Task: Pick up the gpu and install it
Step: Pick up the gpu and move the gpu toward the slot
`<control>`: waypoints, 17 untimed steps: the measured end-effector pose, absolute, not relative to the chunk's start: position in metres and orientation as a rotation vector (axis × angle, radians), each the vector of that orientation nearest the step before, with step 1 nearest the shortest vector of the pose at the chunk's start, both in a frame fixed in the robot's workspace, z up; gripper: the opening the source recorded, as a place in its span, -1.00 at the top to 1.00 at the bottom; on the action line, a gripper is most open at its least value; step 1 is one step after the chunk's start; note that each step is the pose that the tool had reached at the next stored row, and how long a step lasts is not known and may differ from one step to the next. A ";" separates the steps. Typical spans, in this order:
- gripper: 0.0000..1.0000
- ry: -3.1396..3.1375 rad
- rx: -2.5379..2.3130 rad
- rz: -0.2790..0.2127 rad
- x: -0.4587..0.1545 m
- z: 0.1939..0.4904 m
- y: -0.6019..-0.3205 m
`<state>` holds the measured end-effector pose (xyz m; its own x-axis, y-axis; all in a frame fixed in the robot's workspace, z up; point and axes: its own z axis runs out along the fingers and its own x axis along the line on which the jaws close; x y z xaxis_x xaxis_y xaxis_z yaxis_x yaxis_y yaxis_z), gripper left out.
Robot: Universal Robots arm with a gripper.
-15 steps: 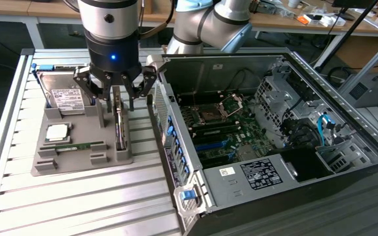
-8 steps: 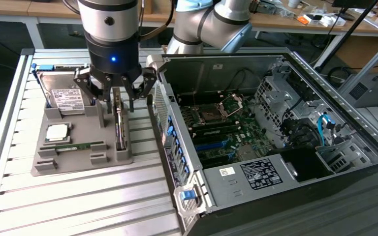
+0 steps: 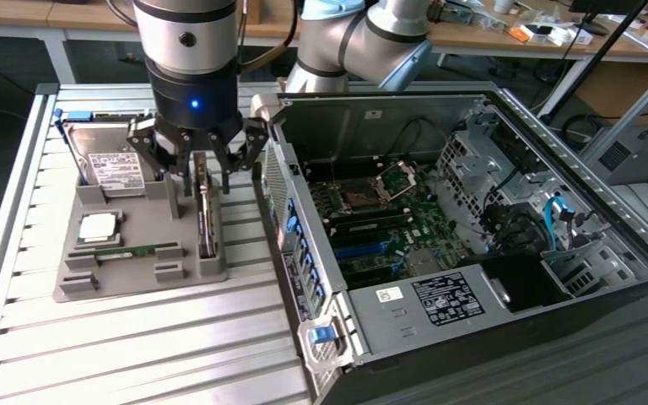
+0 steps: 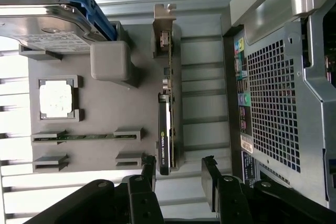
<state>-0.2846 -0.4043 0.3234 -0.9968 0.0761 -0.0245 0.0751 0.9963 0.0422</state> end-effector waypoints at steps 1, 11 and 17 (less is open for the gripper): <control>0.04 3.113 0.118 0.064 -0.285 0.323 -0.404; 0.04 3.113 0.118 0.064 -0.285 0.320 -0.404; 0.04 3.113 0.118 0.064 -0.285 0.317 -0.404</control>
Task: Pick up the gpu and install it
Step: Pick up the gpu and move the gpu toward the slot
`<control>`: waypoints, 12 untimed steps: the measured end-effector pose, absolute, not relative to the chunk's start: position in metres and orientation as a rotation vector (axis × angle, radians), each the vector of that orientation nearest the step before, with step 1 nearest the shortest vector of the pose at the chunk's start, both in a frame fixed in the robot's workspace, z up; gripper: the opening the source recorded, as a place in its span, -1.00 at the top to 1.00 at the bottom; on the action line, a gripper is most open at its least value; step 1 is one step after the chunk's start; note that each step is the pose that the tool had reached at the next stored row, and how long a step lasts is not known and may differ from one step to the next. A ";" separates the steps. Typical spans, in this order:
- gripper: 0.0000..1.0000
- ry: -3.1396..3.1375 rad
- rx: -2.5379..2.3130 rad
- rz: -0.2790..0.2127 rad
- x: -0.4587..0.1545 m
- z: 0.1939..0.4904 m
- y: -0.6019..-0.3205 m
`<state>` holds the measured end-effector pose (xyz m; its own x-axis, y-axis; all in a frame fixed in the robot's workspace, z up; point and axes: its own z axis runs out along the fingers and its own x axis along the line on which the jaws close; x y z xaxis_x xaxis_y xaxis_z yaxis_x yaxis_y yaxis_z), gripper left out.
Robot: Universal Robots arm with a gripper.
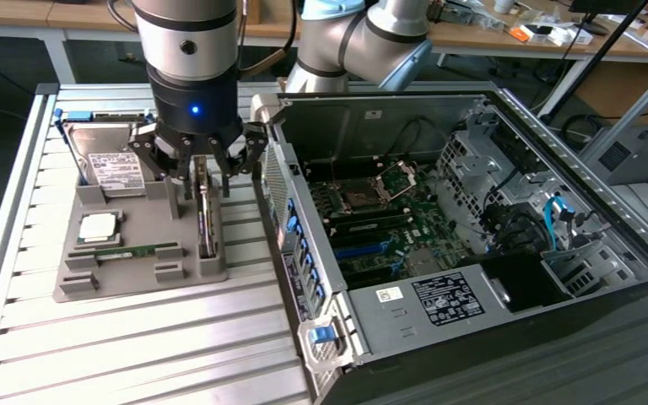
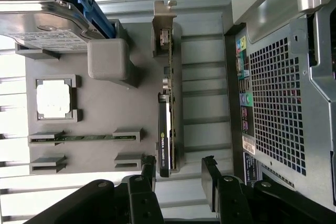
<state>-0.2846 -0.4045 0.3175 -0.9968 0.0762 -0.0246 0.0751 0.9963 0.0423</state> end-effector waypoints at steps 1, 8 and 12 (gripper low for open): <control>0.04 3.113 0.118 0.064 -0.285 0.317 -0.404; 0.04 3.112 0.118 0.064 -0.285 0.312 -0.404; 0.04 3.112 0.118 0.064 -0.285 0.311 -0.404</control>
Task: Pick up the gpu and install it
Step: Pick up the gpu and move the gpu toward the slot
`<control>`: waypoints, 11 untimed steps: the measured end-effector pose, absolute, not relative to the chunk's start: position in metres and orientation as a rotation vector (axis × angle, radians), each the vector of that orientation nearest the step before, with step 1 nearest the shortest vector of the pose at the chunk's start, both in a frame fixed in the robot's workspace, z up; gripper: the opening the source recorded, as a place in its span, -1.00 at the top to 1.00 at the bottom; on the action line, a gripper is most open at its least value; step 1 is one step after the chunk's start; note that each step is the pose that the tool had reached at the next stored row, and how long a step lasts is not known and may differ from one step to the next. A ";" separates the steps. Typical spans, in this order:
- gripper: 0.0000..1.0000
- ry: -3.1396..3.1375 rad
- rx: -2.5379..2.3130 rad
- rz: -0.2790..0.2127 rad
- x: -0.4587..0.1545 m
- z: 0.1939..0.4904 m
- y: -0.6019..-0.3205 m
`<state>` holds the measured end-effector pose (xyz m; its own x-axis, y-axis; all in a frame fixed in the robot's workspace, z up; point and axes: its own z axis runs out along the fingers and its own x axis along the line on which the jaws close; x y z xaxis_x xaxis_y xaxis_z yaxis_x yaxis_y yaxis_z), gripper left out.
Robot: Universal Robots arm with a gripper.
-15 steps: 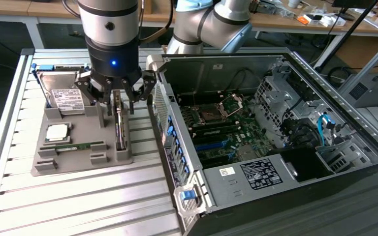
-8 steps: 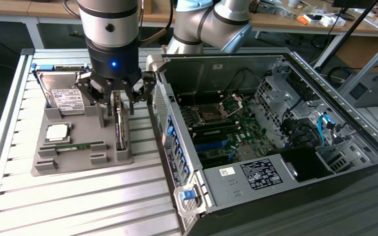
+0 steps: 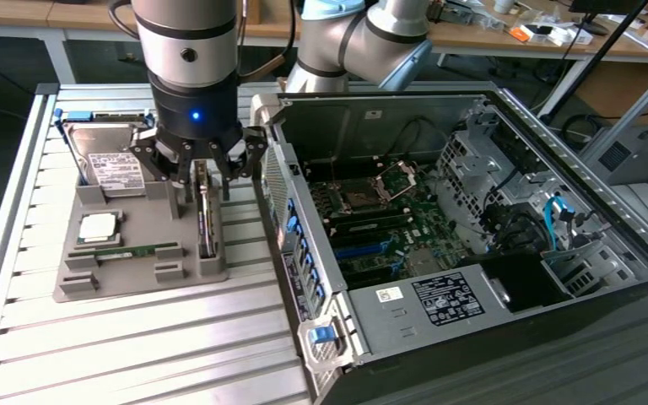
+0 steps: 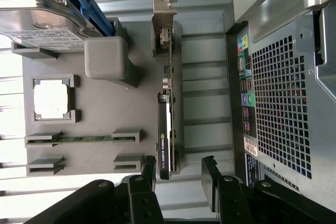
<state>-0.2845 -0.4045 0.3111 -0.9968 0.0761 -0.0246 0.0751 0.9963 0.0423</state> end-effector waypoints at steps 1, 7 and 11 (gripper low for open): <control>0.04 3.112 0.118 0.064 -0.285 0.311 -0.404; 0.04 3.113 0.118 0.064 -0.285 0.308 -0.404; 0.04 3.113 0.118 0.064 -0.285 0.307 -0.404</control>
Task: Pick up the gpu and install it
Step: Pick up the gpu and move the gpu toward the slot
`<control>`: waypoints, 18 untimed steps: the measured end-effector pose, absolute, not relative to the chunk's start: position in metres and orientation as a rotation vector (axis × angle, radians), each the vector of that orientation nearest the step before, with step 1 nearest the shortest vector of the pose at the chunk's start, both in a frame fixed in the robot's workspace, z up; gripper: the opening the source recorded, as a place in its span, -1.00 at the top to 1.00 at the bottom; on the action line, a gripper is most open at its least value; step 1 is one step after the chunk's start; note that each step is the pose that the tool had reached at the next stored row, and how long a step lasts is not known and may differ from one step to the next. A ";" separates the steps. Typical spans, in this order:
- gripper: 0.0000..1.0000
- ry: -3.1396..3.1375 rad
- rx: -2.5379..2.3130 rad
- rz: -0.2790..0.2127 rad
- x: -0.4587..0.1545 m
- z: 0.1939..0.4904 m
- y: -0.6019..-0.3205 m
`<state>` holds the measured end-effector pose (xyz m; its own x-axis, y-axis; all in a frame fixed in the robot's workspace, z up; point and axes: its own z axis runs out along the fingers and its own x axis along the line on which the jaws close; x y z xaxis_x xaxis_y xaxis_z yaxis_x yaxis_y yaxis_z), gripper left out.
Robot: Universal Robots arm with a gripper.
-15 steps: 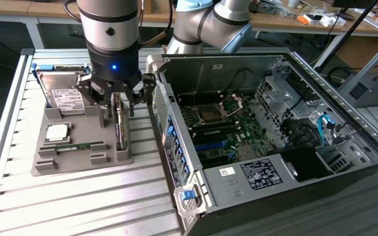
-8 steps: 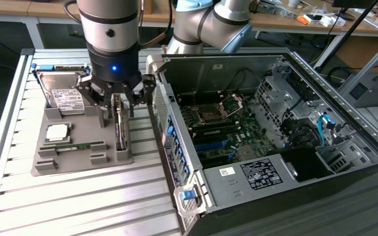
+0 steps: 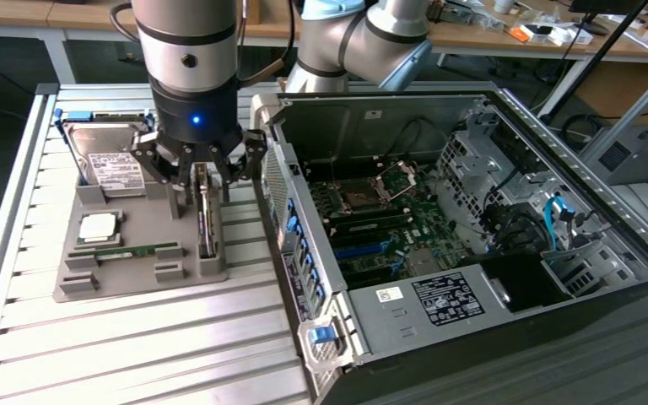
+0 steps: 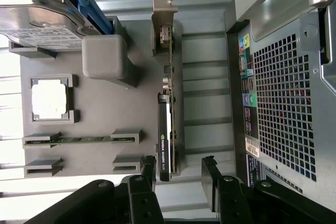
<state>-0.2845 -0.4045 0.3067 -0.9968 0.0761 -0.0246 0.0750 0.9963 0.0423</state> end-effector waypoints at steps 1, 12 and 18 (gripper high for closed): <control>0.04 3.113 0.118 0.064 -0.284 0.306 -0.404; 0.04 3.112 0.118 0.064 -0.285 0.303 -0.397; 0.04 3.112 0.118 0.063 -0.285 0.301 -0.393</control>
<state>-0.2846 -0.3930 0.3013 -0.9968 0.0761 -0.0247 0.0751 0.9963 0.0412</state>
